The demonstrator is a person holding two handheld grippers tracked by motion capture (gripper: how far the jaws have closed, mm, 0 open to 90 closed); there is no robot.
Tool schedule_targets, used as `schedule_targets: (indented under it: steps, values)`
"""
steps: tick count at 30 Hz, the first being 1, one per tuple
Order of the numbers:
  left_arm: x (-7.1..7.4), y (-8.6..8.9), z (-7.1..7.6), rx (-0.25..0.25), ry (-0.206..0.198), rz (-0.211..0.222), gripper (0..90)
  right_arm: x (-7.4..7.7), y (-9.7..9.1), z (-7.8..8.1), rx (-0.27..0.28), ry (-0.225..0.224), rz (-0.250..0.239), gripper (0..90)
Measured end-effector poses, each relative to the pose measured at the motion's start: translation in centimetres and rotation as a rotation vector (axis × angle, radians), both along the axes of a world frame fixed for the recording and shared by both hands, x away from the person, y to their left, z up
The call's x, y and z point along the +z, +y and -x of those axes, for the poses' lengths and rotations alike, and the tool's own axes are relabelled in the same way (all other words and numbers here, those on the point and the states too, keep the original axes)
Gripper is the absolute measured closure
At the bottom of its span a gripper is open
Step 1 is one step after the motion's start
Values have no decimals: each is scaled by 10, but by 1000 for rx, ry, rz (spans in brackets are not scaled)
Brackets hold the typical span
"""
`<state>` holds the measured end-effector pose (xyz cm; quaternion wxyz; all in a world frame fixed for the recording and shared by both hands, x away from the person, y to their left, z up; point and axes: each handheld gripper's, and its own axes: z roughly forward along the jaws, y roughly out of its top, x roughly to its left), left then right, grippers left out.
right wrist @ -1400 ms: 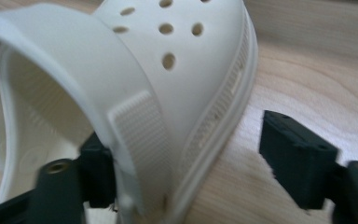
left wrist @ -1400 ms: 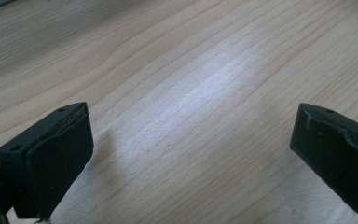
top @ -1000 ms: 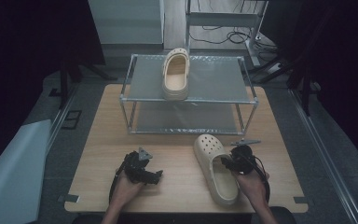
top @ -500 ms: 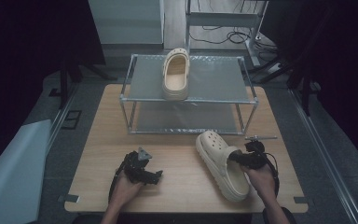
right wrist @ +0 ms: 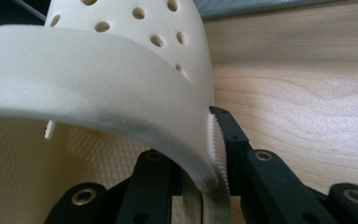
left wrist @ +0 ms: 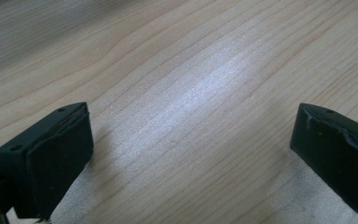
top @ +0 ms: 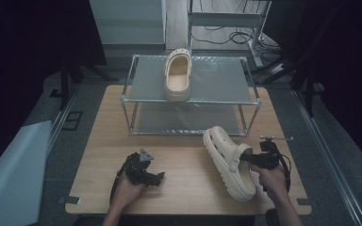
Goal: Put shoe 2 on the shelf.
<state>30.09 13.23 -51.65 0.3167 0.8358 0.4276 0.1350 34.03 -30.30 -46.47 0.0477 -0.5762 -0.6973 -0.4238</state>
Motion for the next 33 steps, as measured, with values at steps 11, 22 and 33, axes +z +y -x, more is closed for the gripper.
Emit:
schedule_targets:
  steps: [11, 22, 33]
  values:
    - [0, -1, 0, -19, 14, 30, 0, 25, 2, -1, 36, 7, -117, 776]
    - [0, -1, -1, -25, 21, 46, 0, 57, 5, -6, 55, -2, -189, 776]
    - [1, 0, -1, -29, 26, 55, 0, 90, 6, -15, 53, 1, -265, 776]
